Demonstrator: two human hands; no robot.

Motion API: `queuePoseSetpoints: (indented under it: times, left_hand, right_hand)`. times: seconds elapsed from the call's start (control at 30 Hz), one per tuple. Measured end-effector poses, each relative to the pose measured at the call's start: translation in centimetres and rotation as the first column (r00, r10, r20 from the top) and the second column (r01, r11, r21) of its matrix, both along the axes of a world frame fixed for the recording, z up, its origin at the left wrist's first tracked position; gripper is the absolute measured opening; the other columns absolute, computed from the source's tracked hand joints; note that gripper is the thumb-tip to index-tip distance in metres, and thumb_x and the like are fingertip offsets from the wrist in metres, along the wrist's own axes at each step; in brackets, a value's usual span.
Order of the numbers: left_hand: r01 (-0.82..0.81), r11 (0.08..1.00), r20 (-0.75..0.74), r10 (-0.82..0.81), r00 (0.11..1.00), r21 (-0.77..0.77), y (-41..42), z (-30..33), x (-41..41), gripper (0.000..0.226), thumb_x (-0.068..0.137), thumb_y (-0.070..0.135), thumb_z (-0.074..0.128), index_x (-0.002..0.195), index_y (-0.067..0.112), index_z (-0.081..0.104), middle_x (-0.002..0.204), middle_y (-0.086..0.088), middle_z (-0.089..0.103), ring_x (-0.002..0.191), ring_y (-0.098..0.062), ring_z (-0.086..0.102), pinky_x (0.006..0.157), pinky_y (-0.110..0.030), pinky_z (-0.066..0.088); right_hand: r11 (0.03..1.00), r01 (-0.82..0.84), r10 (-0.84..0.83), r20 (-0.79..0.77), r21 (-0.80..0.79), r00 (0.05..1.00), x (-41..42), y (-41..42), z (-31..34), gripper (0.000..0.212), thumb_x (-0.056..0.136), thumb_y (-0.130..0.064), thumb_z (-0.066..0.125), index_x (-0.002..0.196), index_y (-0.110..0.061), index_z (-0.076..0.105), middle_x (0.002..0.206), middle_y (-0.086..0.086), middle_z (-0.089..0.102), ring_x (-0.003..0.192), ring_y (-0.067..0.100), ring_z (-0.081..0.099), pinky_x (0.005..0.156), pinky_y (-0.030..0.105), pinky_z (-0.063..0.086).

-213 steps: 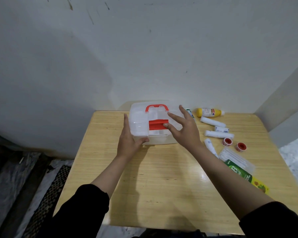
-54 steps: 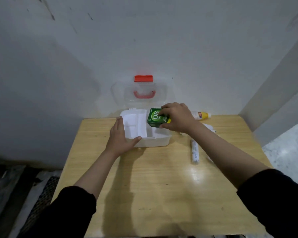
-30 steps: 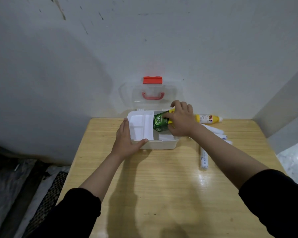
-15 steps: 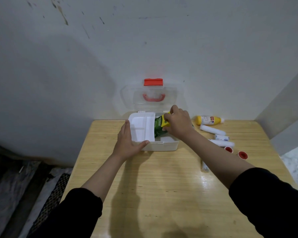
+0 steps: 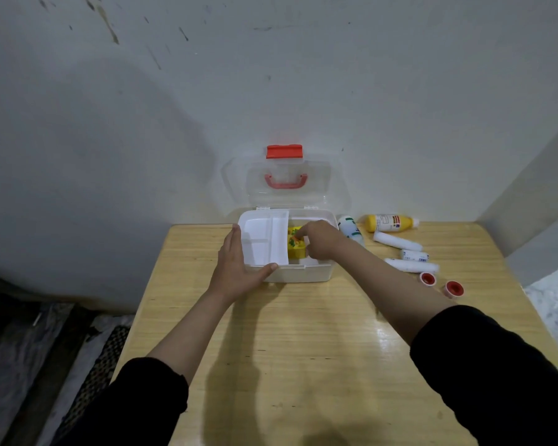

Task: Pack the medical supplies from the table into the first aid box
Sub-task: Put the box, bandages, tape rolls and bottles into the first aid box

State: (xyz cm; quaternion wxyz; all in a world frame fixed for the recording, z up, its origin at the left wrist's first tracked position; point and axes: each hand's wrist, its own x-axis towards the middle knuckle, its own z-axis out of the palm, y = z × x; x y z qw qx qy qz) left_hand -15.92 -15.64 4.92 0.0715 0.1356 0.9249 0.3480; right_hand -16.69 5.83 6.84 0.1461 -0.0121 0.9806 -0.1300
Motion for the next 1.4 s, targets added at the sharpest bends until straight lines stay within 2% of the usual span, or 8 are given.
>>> queuePoseSetpoints:
  times: [0.2, 0.4, 0.5, 0.63, 0.7, 0.97, 1.23, 1.4]
  left_hand:
    - [-0.001, 1.000, 0.007, 0.001, 1.000, 0.006, -0.1, -0.2, -0.2, 0.117, 0.070, 0.060, 0.072, 0.152, 0.020, -0.001, 0.160, 0.003, 0.004, 0.146, -0.021, 0.009, 0.116, -0.045, 0.022]
    - [-0.019, 0.999, 0.022, 0.018, 1.000, 0.026, -0.1, -0.5, -0.3, 0.117, 0.069, 0.060, 0.073, 0.152, 0.021, 0.000, 0.160, 0.002, 0.005, 0.146, -0.022, 0.011, 0.115, -0.045, 0.024]
    - [-0.023, 0.999, 0.016, 0.023, 1.000, 0.026, 0.0, -0.9, -0.3, 0.116, 0.070, 0.059, 0.073, 0.152, 0.021, 0.000, 0.160, 0.001, 0.005, 0.145, -0.022, 0.012, 0.115, -0.045, 0.024]
    - [-0.038, 0.999, 0.000, 0.038, 0.999, 0.027, 0.1, -1.0, -0.4, 0.116, 0.070, 0.057, 0.074, 0.152, 0.019, 0.002, 0.160, 0.000, 0.007, 0.145, -0.022, 0.013, 0.115, -0.045, 0.024]
    - [-0.041, 0.999, -0.012, 0.041, 0.999, 0.028, 0.2, -1.1, -0.5, 0.115, 0.070, 0.055, 0.075, 0.152, 0.017, 0.003, 0.159, -0.001, 0.009, 0.145, -0.023, 0.014, 0.115, -0.046, 0.024]
    - [-0.046, 0.997, -0.007, 0.046, 0.999, 0.061, 0.2, -1.2, -0.5, 0.114, 0.071, 0.051, 0.077, 0.152, 0.017, 0.004, 0.159, 0.000, 0.009, 0.145, -0.021, 0.014, 0.116, -0.043, 0.022]
    - [-0.026, 0.998, -0.003, 0.026, 1.000, 0.056, 0.0, -1.5, -0.6, 0.116, 0.070, 0.056, 0.075, 0.152, 0.022, 0.002, 0.159, 0.001, 0.008, 0.144, -0.023, 0.015, 0.114, -0.048, 0.027]
    - [-0.009, 1.000, 0.019, 0.009, 1.000, 0.017, 0.0, -1.4, -0.5, 0.118, 0.070, 0.062, 0.071, 0.152, 0.022, -0.004, 0.161, 0.005, -0.003, 0.147, -0.018, 0.005, 0.116, -0.044, 0.021]
  right_hand:
    - [0.989, 0.105, -0.099, 0.062, -0.100, 0.993, 0.1, 0.1, 1.1, 0.047, 0.083, -0.007, 0.057, 0.129, -0.012, 0.051, 0.133, 0.010, 0.054, 0.120, 0.025, 0.051, 0.095, 0.034, 0.046]
    - [0.827, 0.252, -0.472, -0.378, -0.502, 0.796, 9.3, 2.6, 2.9, 0.031, 0.085, -0.009, 0.061, 0.115, -0.011, 0.063, 0.113, 0.009, 0.065, 0.102, 0.021, 0.061, 0.089, 0.029, 0.046]
    - [0.823, 0.378, -0.543, -0.389, -0.425, 0.744, 16.4, 5.9, 0.3, 0.027, 0.081, -0.013, 0.065, 0.108, -0.010, 0.066, 0.109, 0.009, 0.067, 0.105, 0.024, 0.060, 0.087, 0.028, 0.041]
    - [0.743, 0.644, -0.663, -0.320, -0.179, 0.676, 23.8, 10.2, -4.0, 0.040, 0.071, -0.034, 0.067, 0.108, -0.017, 0.067, 0.112, 0.015, 0.063, 0.100, 0.036, 0.059, 0.086, 0.045, 0.046]
    - [0.721, 0.688, -0.680, -0.280, -0.084, 0.678, 25.9, 10.8, -5.8, 0.042, 0.070, -0.029, 0.075, 0.110, -0.019, 0.066, 0.120, 0.019, 0.059, 0.103, 0.040, 0.057, 0.088, 0.051, 0.045]
    - [0.695, 0.683, -0.711, -0.352, -0.223, 0.608, 26.6, 11.4, -9.0, 0.035, 0.074, -0.011, 0.071, 0.108, -0.016, 0.065, 0.114, 0.028, 0.056, 0.107, 0.046, 0.052, 0.093, 0.051, 0.037]
    - [0.728, 0.454, -0.682, -0.473, -0.514, 0.557, 23.2, 9.1, -2.8, 0.027, 0.080, -0.028, 0.059, 0.105, -0.020, 0.064, 0.119, 0.015, 0.052, 0.117, 0.024, 0.044, 0.101, 0.036, 0.028]
    - [0.808, 0.246, -0.531, -0.480, -0.536, 0.698, 16.0, 6.5, 3.1, 0.024, 0.082, -0.022, 0.070, 0.106, -0.025, 0.068, 0.122, 0.010, 0.050, 0.121, 0.022, 0.042, 0.096, 0.029, 0.030]
